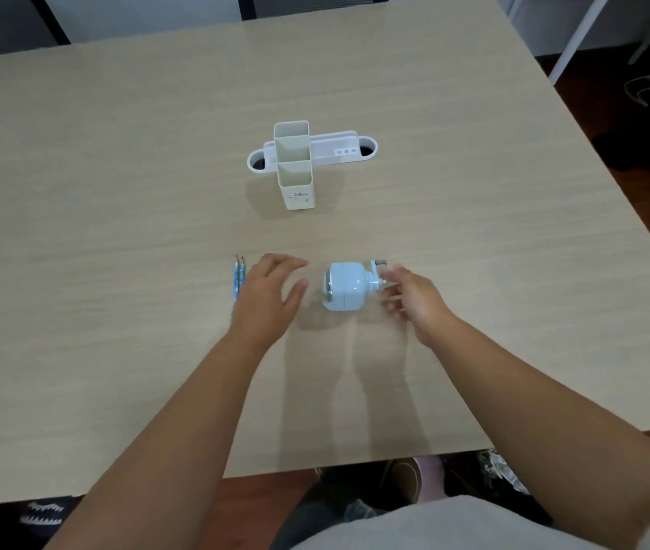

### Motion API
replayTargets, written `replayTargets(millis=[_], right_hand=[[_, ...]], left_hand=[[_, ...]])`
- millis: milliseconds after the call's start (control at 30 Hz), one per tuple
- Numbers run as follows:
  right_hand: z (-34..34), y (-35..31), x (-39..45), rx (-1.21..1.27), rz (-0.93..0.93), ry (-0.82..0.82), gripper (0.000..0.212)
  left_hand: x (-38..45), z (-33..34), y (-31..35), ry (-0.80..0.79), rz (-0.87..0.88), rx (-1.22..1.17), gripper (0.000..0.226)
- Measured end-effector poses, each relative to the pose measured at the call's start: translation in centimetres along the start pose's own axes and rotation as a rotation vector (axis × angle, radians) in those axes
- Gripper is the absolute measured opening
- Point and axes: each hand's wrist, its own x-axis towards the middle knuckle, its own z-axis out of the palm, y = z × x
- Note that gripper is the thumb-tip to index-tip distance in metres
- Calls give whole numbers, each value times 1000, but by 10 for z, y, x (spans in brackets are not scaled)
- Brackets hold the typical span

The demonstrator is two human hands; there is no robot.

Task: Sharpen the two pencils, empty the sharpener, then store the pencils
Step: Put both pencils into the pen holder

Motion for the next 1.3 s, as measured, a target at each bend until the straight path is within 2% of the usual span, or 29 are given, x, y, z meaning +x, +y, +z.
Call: replayTargets(millis=[67, 233, 333, 433, 567, 667, 767, 833, 933, 1067, 1200, 1300], right_hand=[[-4, -6, -4, -11, -47, 58, 36], [1, -21, -14, -97, -248, 170, 33], [19, -33, -26, -100, -430, 160, 28], [48, -44, -39, -145, -597, 66, 23], [96, -49, -42, -288, -680, -79, 17], [132, -43, -33, -475, -638, -145, 12], [165, -33, -15, -732, -570, -158, 15], [184, -26, -3, -817, -513, -154, 16], [207, -19, 16, -863, -417, -125, 14], [231, -10, 35, -963, -281, -71, 33], [240, -13, 38, -999, -243, -26, 33], [241, -17, 38, -912, -160, -26, 28]], left_hand=[[-6, -15, -32, 23, -167, 41, 19], [-23, -36, -97, -88, -544, 54, 7], [-24, -32, -103, -125, -585, 29, 3], [-21, -26, -102, -115, -599, -13, 3], [-21, -23, -102, -82, -606, -56, 5], [-21, -25, -105, -107, -625, -72, 12], [-22, -28, -109, -132, -651, -33, 15], [-24, -31, -114, -132, -650, -17, 14], [-28, -38, -121, -144, -659, -42, 20], [-35, -48, -123, -105, -762, -199, 38], [-37, -57, -127, -58, -856, -389, 37], [-33, -63, -130, -49, -833, -428, 31]])
